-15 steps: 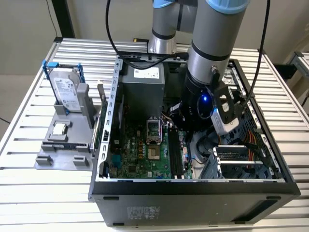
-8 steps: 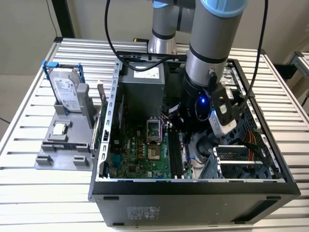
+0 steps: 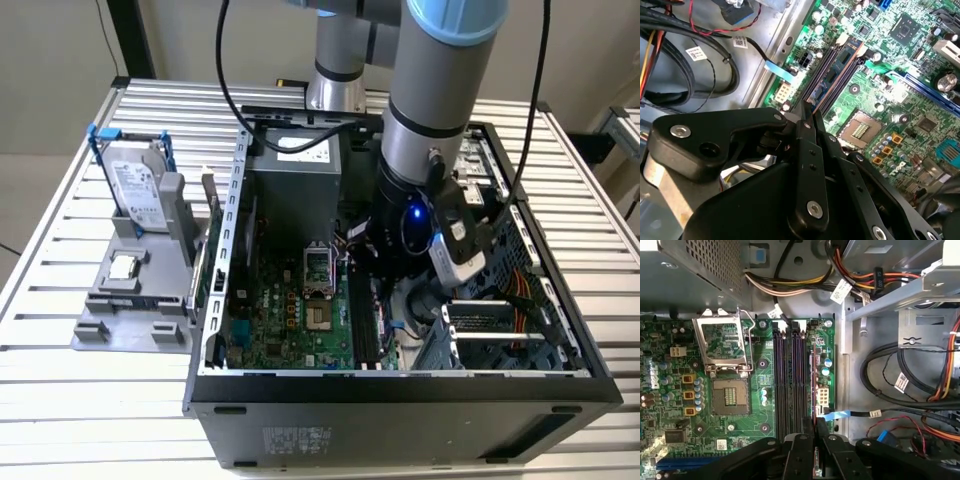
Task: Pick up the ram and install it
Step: 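Insert the ram into the slot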
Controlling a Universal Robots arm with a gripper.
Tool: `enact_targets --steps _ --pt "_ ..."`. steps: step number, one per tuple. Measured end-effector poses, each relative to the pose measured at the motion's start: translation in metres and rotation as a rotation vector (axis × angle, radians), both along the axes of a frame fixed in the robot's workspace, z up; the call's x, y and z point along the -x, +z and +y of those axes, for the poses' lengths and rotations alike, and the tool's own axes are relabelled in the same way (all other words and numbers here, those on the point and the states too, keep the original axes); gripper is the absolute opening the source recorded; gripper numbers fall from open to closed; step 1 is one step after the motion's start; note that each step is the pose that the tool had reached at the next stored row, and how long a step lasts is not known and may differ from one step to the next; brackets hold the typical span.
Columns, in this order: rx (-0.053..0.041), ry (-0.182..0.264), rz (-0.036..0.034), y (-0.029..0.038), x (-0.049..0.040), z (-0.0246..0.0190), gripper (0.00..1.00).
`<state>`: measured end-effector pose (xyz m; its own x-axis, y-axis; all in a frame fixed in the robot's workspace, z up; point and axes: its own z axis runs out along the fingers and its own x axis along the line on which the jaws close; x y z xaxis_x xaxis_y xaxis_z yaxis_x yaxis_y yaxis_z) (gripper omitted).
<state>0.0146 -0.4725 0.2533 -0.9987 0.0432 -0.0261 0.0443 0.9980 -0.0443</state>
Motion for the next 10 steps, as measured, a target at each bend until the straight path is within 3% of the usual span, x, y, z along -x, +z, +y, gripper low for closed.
enact_targets --steps 10 --pt "0.0037 0.002 0.0 -0.0102 0.0024 0.0009 0.0"
